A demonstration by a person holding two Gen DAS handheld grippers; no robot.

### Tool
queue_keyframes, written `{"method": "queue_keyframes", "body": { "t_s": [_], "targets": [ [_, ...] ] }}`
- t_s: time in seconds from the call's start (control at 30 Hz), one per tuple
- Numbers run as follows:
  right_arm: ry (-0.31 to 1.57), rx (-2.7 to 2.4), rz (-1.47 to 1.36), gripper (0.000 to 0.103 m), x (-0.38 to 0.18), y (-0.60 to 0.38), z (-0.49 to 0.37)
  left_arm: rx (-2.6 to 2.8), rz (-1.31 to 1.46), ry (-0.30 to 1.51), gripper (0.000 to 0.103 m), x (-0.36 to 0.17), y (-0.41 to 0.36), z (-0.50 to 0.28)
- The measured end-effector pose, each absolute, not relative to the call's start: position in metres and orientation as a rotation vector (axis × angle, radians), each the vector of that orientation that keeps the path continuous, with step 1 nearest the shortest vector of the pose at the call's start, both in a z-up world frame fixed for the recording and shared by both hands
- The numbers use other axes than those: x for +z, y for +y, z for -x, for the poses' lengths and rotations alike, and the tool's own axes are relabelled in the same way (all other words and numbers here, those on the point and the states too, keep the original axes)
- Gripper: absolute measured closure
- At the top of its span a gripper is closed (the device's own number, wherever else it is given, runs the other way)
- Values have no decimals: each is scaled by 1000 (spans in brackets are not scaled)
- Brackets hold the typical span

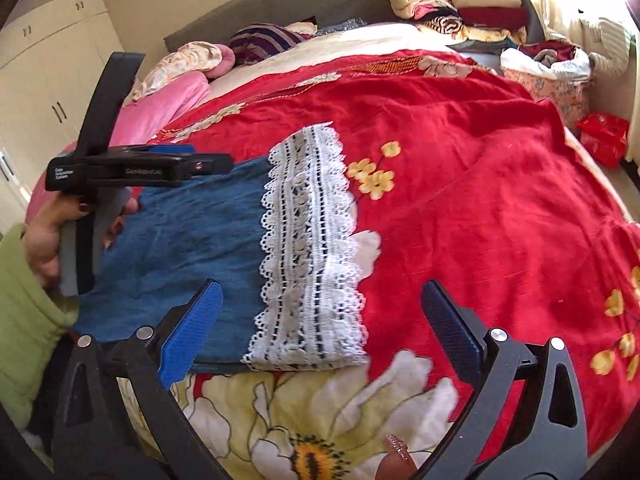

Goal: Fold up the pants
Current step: 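Move both open tools toward the lace hem end of the pants, then grasp the lace hems with the left tool while the right tool grasps the hem edge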

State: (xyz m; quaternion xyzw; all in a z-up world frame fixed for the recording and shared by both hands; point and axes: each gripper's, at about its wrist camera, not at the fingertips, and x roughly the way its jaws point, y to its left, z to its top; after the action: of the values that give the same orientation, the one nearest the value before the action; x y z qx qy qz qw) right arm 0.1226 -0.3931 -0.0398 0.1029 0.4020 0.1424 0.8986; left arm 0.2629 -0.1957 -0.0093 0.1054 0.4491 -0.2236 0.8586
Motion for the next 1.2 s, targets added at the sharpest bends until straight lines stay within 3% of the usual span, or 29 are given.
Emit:
{"method": "queue_keyframes", "body": {
  "t_s": [0.37,0.43,0.47,0.6,0.63,0.7,0.77,0.87,0.9,1.2],
  "targets": [
    [897,301,-259,9,-59,-378,-133,-539,-208,1003,7,-33,-200,-291],
    [896,311,-279,9,-61,-379,-134,-556,-199,1018,22,-37,-201,-292],
    [896,317,-297,9,-63,-380,-135,-584,-177,1036,36,-41,-202,-292],
    [892,334,-355,11,-67,-387,-137,-611,-184,1040,41,-50,-210,-288],
    [891,337,-349,13,-67,-385,-137,-616,-179,1041,43,-51,-210,-287],
    [891,357,-333,29,-66,-379,-136,-631,-169,1037,53,-52,-211,-285],
    [890,384,-320,37,-65,-372,-137,-641,-206,1017,74,-50,-215,-278],
    [878,385,-318,62,-67,-373,-138,-619,-279,1000,90,-45,-223,-270],
    [874,394,-327,76,-67,-375,-139,-615,-295,989,91,-44,-224,-267],
    [791,499,-273,81,-34,-352,-125,-632,-149,937,95,-27,-200,-261]
  ]
}}
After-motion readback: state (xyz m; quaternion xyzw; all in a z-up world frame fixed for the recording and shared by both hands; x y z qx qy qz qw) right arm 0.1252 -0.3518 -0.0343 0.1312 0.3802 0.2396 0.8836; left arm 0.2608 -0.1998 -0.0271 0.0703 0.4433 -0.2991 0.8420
